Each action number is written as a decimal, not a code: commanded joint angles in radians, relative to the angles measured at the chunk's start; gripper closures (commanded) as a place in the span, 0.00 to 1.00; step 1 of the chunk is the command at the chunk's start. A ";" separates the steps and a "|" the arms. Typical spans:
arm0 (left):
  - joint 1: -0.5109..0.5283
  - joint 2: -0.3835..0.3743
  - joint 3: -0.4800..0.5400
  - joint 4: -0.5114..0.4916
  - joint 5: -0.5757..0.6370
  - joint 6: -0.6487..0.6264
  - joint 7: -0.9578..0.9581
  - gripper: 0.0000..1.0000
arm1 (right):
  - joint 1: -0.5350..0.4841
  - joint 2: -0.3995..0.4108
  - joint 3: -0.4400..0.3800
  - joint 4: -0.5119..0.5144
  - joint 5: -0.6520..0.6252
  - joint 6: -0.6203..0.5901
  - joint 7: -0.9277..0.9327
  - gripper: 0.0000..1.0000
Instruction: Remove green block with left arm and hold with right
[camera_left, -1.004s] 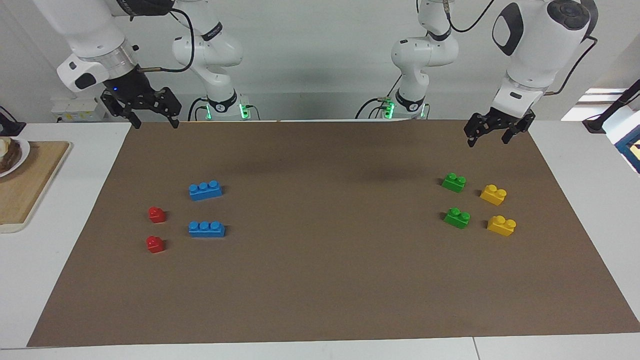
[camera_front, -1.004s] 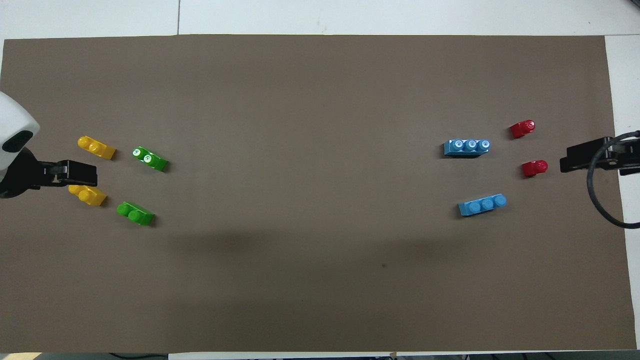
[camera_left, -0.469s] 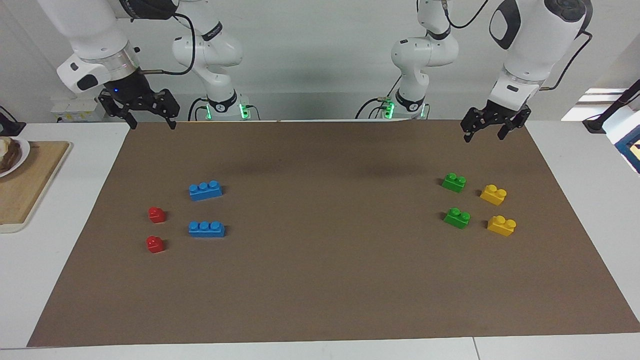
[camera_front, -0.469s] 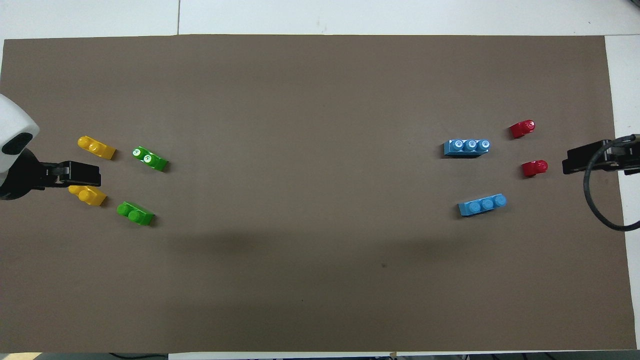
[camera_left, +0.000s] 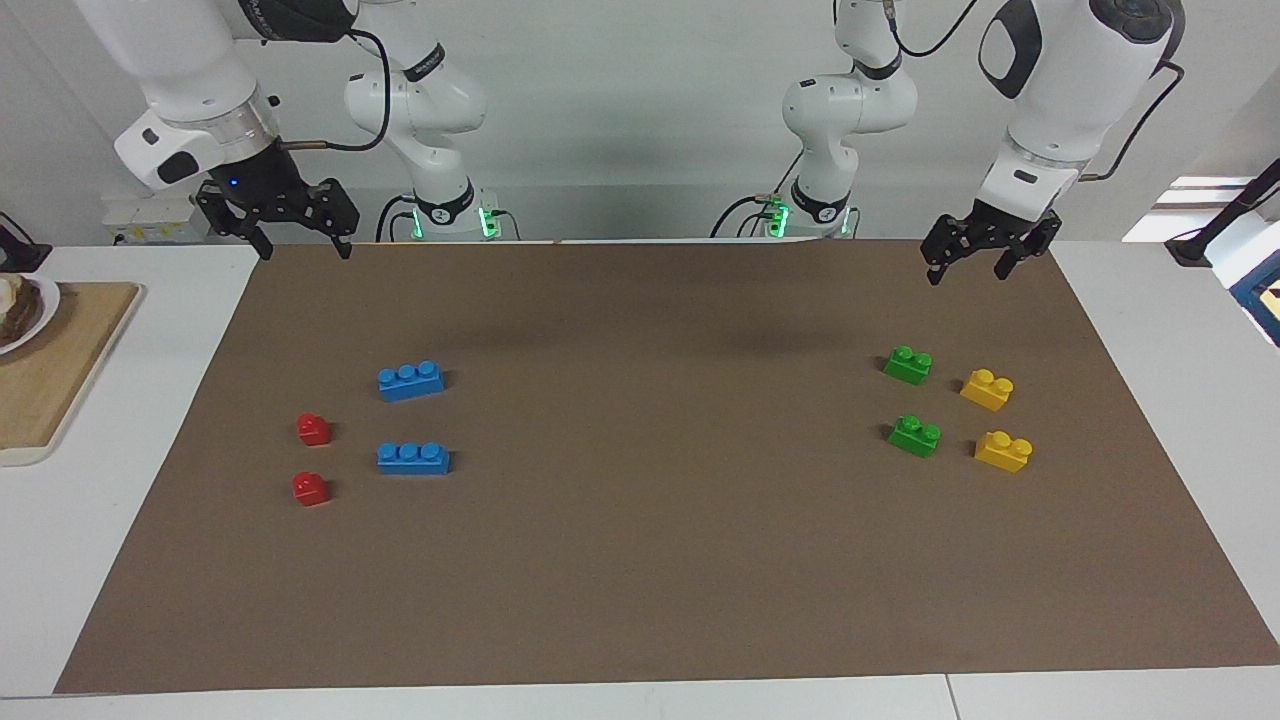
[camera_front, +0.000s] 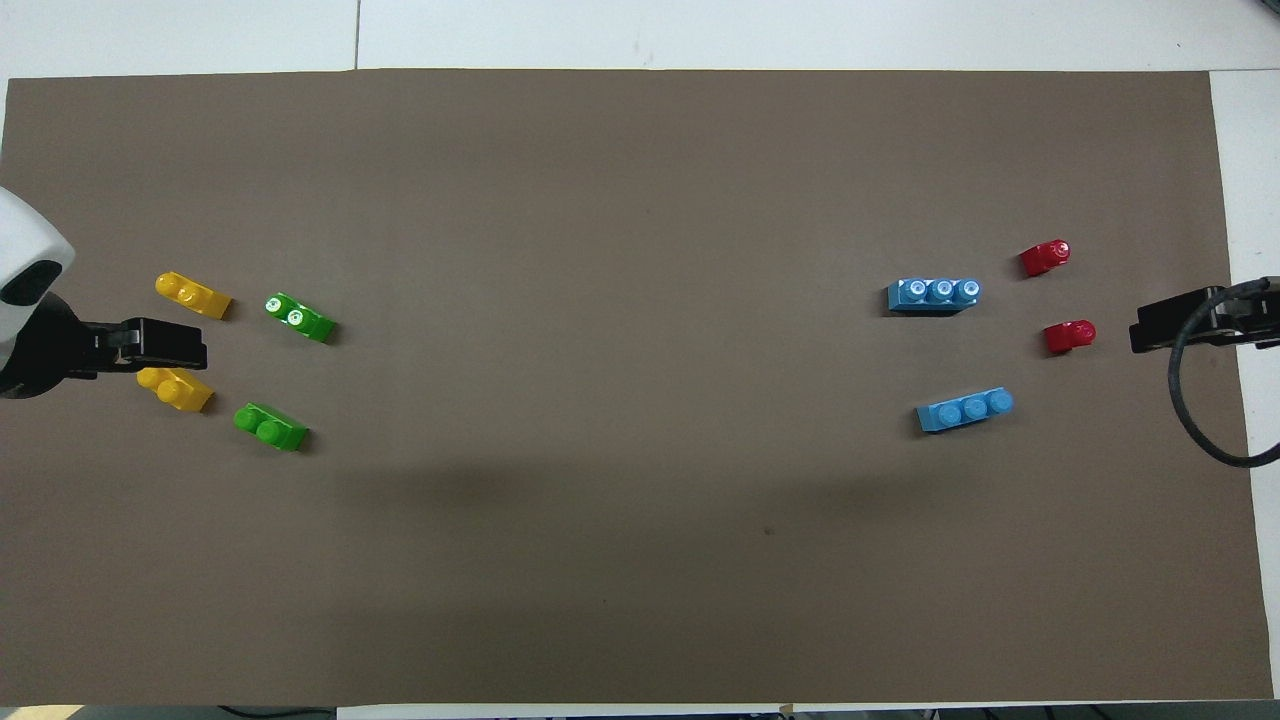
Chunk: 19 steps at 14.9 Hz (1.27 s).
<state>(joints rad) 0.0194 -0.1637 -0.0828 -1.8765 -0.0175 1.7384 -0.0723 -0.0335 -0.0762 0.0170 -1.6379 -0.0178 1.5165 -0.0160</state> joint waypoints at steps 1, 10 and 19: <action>0.005 -0.002 0.003 0.004 -0.019 0.009 -0.017 0.00 | -0.005 -0.023 0.004 -0.028 -0.021 0.007 -0.028 0.00; 0.010 -0.010 0.003 0.002 -0.019 0.003 -0.018 0.00 | -0.005 -0.027 0.004 -0.036 -0.021 0.007 -0.024 0.00; 0.008 -0.010 0.002 0.002 -0.019 0.003 -0.020 0.00 | -0.014 -0.031 0.003 -0.042 -0.011 0.008 -0.015 0.00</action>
<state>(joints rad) 0.0195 -0.1637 -0.0773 -1.8724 -0.0232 1.7385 -0.0825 -0.0347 -0.0793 0.0156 -1.6486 -0.0196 1.5165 -0.0169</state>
